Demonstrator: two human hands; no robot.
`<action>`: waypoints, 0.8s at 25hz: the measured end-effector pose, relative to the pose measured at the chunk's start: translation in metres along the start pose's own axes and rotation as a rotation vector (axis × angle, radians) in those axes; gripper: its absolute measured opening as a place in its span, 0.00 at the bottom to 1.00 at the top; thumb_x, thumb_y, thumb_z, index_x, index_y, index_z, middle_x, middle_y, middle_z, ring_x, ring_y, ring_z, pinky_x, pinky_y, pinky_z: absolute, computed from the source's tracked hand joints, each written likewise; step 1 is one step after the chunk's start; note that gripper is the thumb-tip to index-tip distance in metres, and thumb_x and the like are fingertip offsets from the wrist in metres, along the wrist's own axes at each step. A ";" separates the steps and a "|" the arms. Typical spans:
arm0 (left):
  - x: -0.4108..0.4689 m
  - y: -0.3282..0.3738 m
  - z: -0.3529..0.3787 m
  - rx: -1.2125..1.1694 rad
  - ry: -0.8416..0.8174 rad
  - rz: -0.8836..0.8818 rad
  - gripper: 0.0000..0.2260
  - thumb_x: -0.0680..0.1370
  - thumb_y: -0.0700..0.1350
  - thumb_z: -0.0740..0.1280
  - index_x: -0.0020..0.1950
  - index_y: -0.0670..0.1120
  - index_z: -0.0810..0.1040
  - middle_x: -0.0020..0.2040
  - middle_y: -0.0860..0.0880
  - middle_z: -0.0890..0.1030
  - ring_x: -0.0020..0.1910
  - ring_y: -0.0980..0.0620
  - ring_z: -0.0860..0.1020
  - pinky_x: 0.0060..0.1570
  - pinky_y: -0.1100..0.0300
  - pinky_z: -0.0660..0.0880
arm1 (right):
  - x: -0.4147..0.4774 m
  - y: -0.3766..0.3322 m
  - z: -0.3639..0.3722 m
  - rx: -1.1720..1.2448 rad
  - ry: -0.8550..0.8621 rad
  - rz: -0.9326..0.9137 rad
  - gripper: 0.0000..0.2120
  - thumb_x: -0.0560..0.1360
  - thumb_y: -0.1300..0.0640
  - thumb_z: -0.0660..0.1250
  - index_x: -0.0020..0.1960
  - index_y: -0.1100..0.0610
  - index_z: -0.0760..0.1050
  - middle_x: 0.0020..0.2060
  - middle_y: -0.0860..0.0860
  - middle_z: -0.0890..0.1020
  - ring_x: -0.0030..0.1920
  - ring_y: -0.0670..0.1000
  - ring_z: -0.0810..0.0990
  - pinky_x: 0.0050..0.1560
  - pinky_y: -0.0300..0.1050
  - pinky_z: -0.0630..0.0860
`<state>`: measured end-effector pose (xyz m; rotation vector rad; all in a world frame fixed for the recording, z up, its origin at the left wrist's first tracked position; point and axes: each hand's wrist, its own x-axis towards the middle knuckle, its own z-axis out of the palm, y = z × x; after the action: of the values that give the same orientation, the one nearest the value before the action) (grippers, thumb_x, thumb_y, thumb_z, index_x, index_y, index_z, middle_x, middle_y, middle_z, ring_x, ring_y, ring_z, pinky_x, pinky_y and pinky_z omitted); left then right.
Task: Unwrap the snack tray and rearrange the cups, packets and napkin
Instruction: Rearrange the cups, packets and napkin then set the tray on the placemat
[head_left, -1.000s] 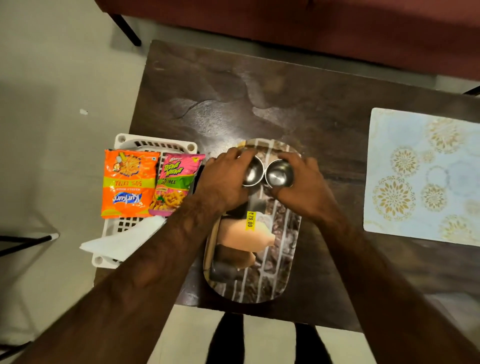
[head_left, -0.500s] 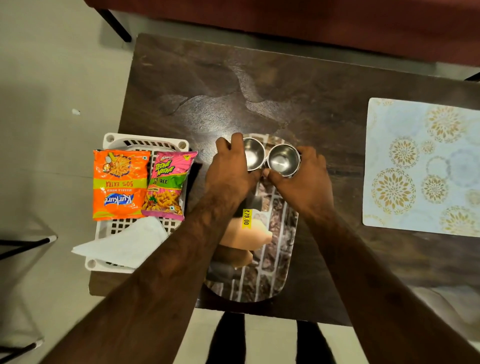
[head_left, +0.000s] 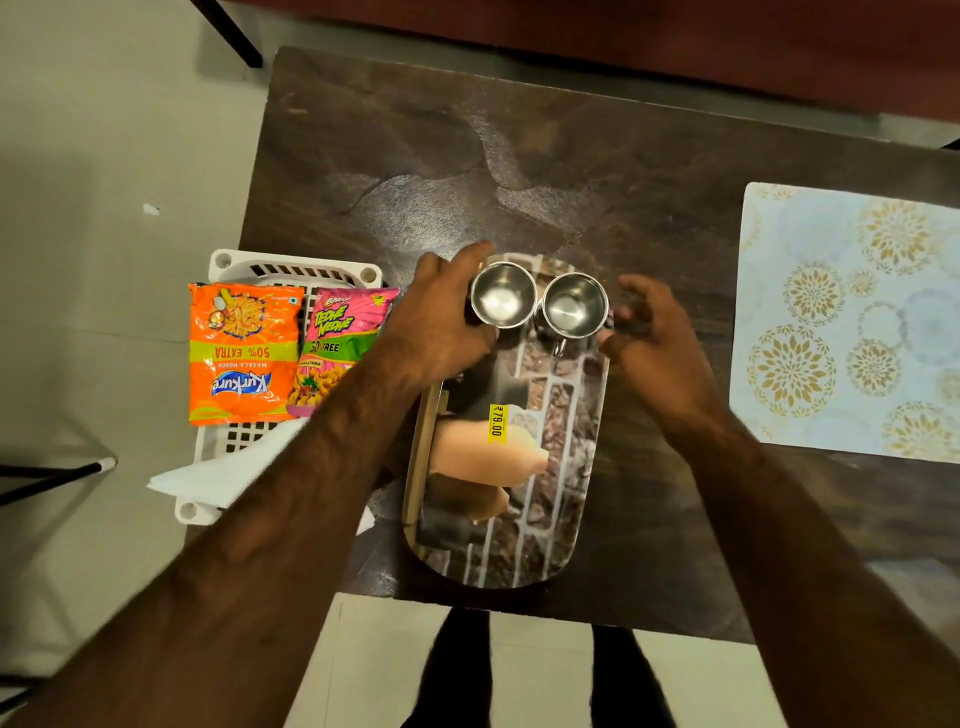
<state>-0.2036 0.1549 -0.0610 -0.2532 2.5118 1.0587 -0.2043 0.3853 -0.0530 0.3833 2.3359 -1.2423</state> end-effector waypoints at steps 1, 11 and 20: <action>0.003 0.000 -0.002 -0.009 -0.028 0.027 0.37 0.69 0.41 0.75 0.75 0.56 0.67 0.62 0.44 0.70 0.60 0.46 0.76 0.63 0.59 0.71 | 0.003 0.000 -0.003 0.000 -0.010 -0.008 0.29 0.77 0.58 0.73 0.72 0.36 0.70 0.69 0.52 0.76 0.61 0.47 0.80 0.68 0.63 0.80; 0.010 -0.001 0.009 -0.095 0.060 0.038 0.32 0.66 0.45 0.80 0.67 0.57 0.73 0.59 0.46 0.73 0.55 0.51 0.74 0.54 0.63 0.69 | 0.014 -0.004 0.009 -0.106 -0.022 -0.070 0.23 0.78 0.54 0.75 0.72 0.45 0.75 0.67 0.51 0.80 0.62 0.51 0.82 0.67 0.60 0.81; -0.005 0.010 0.003 -0.079 0.038 -0.012 0.35 0.68 0.47 0.78 0.73 0.57 0.68 0.60 0.47 0.71 0.55 0.48 0.77 0.54 0.63 0.69 | -0.013 -0.012 0.007 -0.128 0.109 0.010 0.24 0.81 0.54 0.72 0.75 0.47 0.71 0.70 0.53 0.75 0.61 0.50 0.78 0.68 0.58 0.78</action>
<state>-0.2011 0.1638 -0.0546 -0.3129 2.5013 1.1607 -0.1962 0.3723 -0.0415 0.4290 2.4871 -1.0851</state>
